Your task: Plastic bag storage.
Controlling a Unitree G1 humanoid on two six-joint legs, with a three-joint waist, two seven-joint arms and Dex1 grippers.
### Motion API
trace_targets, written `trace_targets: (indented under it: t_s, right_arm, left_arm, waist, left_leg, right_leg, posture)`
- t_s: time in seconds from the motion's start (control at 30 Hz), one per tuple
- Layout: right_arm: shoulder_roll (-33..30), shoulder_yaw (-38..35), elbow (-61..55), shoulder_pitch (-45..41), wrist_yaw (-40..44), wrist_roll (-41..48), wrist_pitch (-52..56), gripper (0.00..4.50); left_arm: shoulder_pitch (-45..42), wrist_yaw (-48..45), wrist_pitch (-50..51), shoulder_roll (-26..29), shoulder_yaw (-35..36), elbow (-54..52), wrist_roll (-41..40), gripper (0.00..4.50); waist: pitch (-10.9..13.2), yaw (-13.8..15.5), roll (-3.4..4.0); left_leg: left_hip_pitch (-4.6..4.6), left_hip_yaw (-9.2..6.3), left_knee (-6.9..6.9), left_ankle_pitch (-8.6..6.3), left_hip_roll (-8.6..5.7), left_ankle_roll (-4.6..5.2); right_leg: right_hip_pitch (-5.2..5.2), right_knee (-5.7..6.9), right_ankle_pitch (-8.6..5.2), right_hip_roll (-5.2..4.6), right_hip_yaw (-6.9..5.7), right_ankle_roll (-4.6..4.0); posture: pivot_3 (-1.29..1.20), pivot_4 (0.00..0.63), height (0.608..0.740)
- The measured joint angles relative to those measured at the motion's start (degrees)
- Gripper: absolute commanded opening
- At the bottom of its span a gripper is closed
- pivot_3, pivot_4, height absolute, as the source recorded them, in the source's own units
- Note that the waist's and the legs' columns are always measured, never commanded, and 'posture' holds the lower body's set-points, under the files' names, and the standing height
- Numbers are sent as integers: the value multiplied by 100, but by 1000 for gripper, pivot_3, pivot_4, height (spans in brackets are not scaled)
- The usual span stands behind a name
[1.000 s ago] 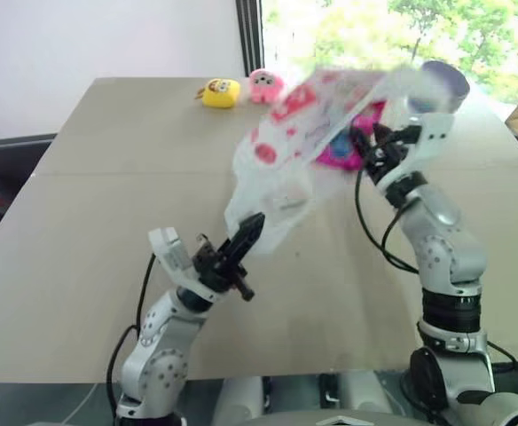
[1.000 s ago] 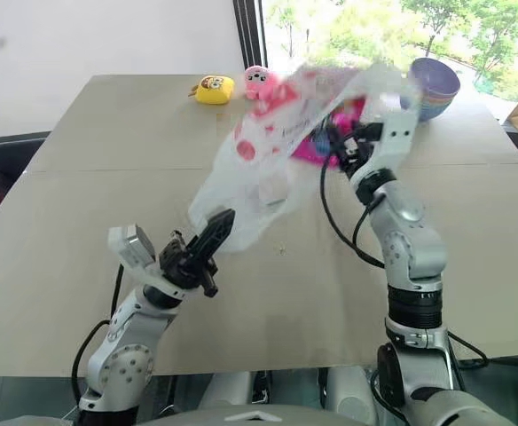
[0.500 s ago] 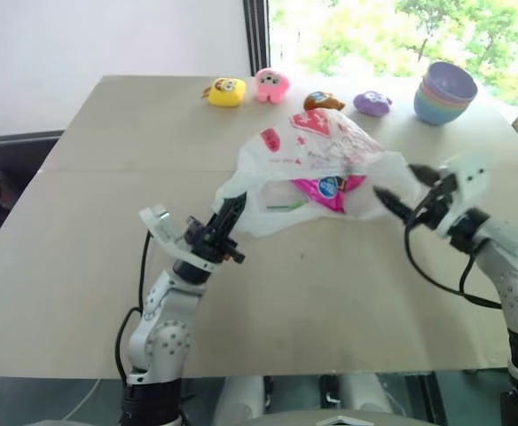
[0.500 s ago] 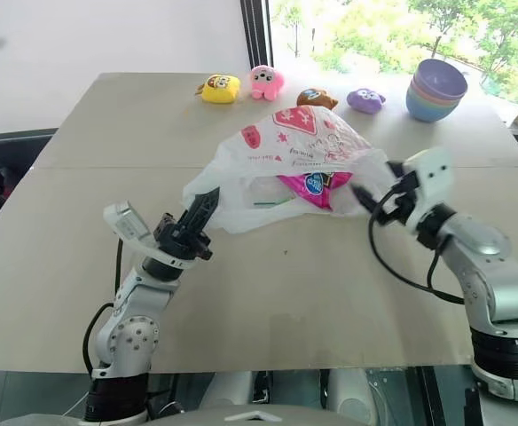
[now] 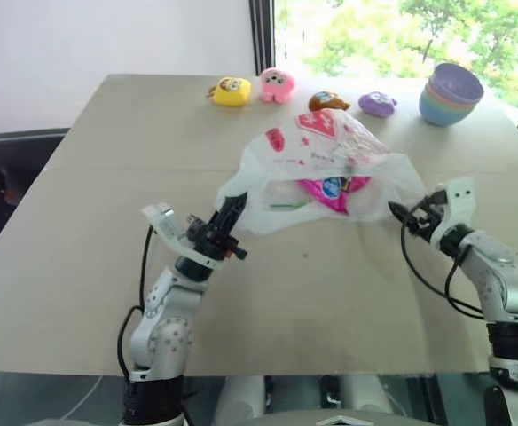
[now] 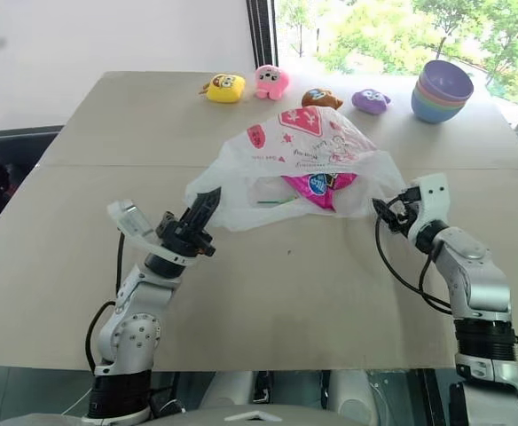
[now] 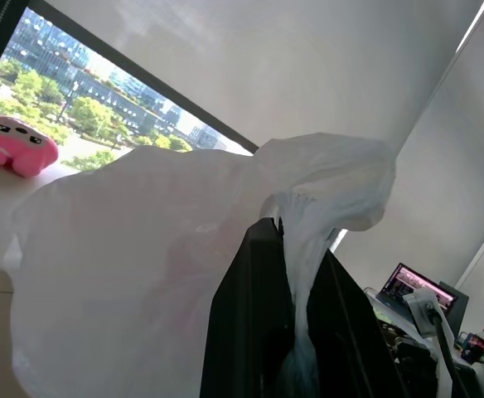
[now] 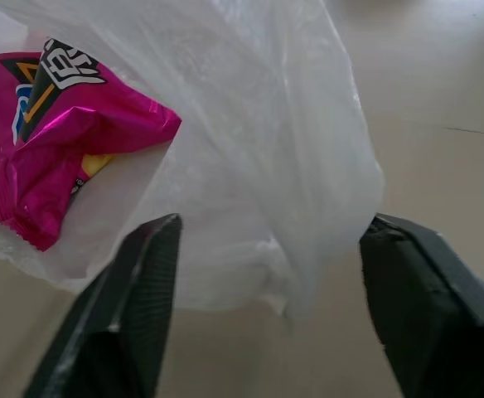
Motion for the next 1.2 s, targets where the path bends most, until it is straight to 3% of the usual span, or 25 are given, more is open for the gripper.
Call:
trace_targets:
  t_s: [0.03,0.1,0.17,0.27,0.4,0.5,0.7,0.83,0.93,1.03,1.13,1.2]
  right_arm:
    - [-1,-7,-1,-23,12,14,-2,2012]
    - [-10,-44,-3,-71,92,77,-3,717]
    - [-10,-52,-3,-72,112,97,-5,70]
    - [74,-110,-39,-143,115,252,-1,70]
    - [209,-145,-89,-839,108,589,-3,70]
    - [211,-355,75,-1798,54,776,-92,70]
    - [118,-998,1038,-4028,-45,1145,-698,70]
    - [53,-1281,1299,-4319,59,1366,-990,70]
    - [12,-1266,1220,-3949,251,1473,-944,70]
    - [-80,-1212,427,-2787,377,1774,-413,70]
    - [-160,-1207,-302,-1649,362,2035,114,922]
    - [-265,-1199,-893,-577,412,2221,461,1870]
  left_arm:
    - [6,13,0,5,13,0,6,0]
    - [21,86,3,38,34,0,22,0]
    - [17,119,3,54,60,2,39,0]
    - [-204,294,98,168,165,209,163,0]
    - [-1219,603,396,506,378,919,330,0]
    - [-2376,696,521,718,595,1517,346,0]
    - [-5502,536,189,1555,680,4121,1136,0]
    - [-6619,94,-620,1807,826,5564,1508,0]
    - [-6730,-216,-956,1831,845,5890,1661,0]
    - [-6031,-548,-902,1817,791,5280,1700,0]
    - [-4738,-690,-561,1793,659,4194,1657,0]
    - [-3398,-669,-222,1748,591,3187,1582,0]
  waist:
    - [0,-1,0]
    - [0,0,0]
    - [0,-2,0]
    - [0,-5,0]
    - [4,-14,0]
    - [6,-4,-1]
    - [27,5,-10]
    - [28,-34,-9]
    - [29,-49,-8]
    - [29,-58,-5]
    - [33,-105,1]
    - [34,-138,1]
  left_leg:
    - [0,0,0,0,0,0]
    - [0,-3,0,0,1,0]
    - [0,-2,-1,0,2,0]
    - [2,-3,0,1,1,-1]
    - [1,-3,8,4,1,-4]
    - [-1,-5,13,5,-1,-5]
    - [-26,9,-17,7,-7,-10]
    - [-29,26,-43,6,-10,-12]
    - [-30,25,-49,6,-9,-14]
    - [-29,27,-63,7,-8,-15]
    - [-28,35,-52,7,-7,-15]
    - [-31,34,-38,7,0,-15]
  right_leg:
    - [0,0,0,0,0,0]
    - [0,0,0,1,-4,0]
    - [0,0,0,1,-4,0]
    - [0,4,0,2,-3,0]
    - [-3,17,1,3,-4,0]
    - [-2,20,1,3,-6,0]
    - [-6,0,1,2,-35,1]
    - [-9,-16,-3,-7,-50,10]
    - [-10,-17,-4,-9,-66,10]
    - [-8,-18,-5,-13,-66,11]
    - [-8,-11,-7,-18,-53,15]
    - [-8,-7,-7,-18,-47,15]
  posture:
    - [0,150,740]
    - [0,150,740]
    - [0,150,740]
    - [0,150,740]
    - [0,150,740]
    - [0,150,740]
    - [0,150,740]
    - [0,150,740]
    - [0,150,740]
    - [0,150,740]
    - [0,150,740]
    - [0,150,740]
